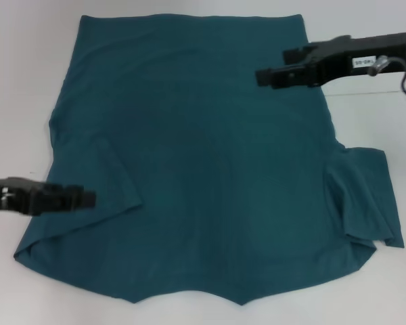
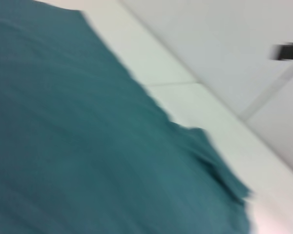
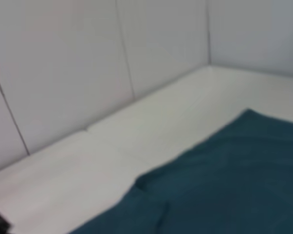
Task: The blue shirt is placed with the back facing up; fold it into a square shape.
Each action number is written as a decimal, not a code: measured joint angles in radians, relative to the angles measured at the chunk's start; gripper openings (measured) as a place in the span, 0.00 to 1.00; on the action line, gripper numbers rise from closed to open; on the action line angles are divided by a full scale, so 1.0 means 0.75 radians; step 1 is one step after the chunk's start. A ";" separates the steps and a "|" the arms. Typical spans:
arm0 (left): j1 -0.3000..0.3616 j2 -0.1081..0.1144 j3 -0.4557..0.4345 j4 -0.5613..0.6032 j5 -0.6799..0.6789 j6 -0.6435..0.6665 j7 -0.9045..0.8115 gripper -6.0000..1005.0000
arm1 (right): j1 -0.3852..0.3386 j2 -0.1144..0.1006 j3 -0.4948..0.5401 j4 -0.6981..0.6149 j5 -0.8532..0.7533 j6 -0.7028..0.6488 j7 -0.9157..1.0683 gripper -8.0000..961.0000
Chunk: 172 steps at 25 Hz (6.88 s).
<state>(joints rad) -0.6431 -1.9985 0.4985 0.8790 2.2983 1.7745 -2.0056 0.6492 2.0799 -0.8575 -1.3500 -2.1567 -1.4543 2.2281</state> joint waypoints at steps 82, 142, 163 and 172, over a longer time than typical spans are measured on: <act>0.059 -0.045 -0.012 -0.076 -0.001 0.098 0.186 0.84 | 0.012 -0.091 -0.419 0.431 -1.037 -0.018 0.707 0.87; 0.123 -0.056 -0.031 -0.083 -0.002 0.085 0.177 0.84 | -0.027 0.031 -0.893 0.059 -1.033 0.095 0.559 0.03; 0.144 -0.060 -0.031 -0.088 -0.002 0.071 0.204 0.84 | -0.038 0.017 -0.516 0.084 -0.767 0.116 0.524 0.38; 0.137 -0.060 -0.031 -0.088 -0.002 0.070 0.208 0.84 | -0.038 0.015 -0.406 0.257 -0.897 0.380 0.620 0.89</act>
<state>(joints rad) -0.5405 -2.0432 0.4755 0.8129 2.2964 1.8268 -1.8499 0.6204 2.0908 -1.1622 -1.1574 -2.8297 -1.1690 2.6933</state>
